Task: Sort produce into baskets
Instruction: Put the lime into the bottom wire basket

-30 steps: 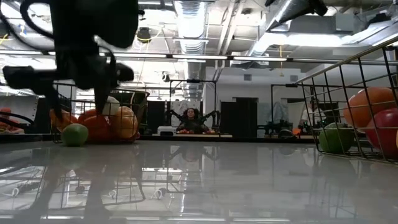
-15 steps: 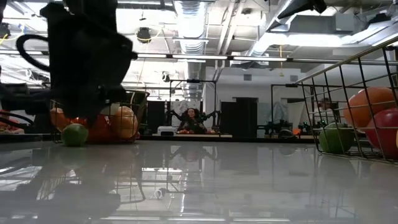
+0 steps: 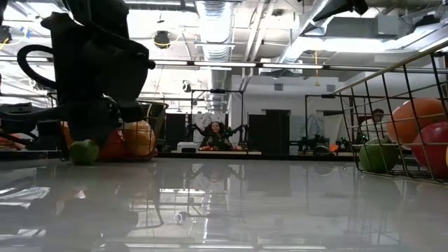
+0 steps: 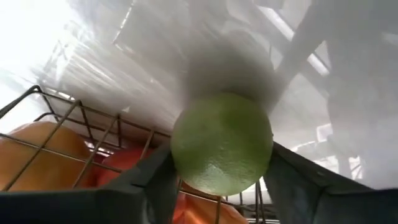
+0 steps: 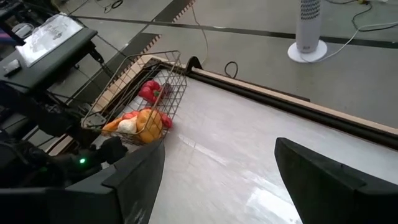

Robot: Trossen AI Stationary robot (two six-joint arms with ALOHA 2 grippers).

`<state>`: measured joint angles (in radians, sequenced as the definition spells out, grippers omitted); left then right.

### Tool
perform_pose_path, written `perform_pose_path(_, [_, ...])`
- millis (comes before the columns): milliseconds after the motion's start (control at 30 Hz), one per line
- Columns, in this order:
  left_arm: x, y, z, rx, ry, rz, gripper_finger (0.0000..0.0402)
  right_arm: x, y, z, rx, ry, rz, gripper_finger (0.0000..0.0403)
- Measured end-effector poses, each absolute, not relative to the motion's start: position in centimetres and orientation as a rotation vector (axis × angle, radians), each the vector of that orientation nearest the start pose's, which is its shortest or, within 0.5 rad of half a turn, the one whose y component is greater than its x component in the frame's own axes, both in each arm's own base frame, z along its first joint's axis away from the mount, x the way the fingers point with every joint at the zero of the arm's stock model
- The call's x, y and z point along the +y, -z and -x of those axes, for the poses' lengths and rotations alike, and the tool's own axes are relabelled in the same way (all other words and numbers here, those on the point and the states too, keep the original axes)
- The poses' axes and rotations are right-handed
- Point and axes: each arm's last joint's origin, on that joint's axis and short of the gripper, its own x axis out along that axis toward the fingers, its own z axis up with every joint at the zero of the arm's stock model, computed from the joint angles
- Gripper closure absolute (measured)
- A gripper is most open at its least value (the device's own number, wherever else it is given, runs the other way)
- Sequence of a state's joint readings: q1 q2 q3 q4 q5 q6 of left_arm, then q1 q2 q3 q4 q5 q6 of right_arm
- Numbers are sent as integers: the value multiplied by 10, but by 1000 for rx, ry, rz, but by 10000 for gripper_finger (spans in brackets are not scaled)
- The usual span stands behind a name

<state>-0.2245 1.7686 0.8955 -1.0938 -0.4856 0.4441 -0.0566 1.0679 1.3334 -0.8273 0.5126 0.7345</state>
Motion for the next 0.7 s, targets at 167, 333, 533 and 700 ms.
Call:
perform_pose_path(167, [-41, -129, -237, 1897, 230, -935, 245, -26, -408, -191, 317, 741, -565, 72])
perform_pose_path(333, [-42, -146, -249, 1797, 231, -782, 245, -28, -408, -190, 316, 750, -564, 72])
perform_pose_path(533, [-44, -193, -277, 1513, 157, -560, 239, -28, -408, -185, 322, 755, -559, 72])
perform_pose_path(700, [-45, -229, -310, 1216, 112, -436, 238, -28, -408, -185, 329, 757, -557, 72])
